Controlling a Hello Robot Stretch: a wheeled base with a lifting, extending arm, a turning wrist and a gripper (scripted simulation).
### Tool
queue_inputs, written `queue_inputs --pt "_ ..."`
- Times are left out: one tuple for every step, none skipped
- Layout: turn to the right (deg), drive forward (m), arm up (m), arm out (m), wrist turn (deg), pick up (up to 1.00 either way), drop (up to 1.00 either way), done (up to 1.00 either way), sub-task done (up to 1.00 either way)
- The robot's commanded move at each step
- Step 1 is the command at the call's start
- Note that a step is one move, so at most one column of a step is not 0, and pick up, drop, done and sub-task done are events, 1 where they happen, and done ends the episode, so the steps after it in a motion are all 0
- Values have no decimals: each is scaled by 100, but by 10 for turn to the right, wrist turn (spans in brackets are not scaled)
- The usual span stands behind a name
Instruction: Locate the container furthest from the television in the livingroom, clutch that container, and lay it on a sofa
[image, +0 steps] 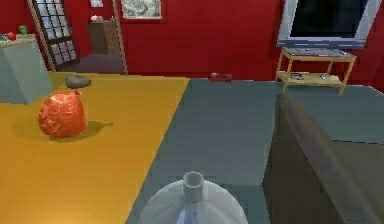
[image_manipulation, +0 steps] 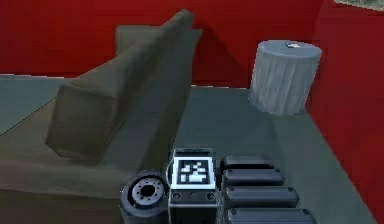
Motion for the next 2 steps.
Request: queue_inputs --pt "0 100 0 0 0 0 0 0 0" --pt "90 0 0 0 0 0 0 0 0"
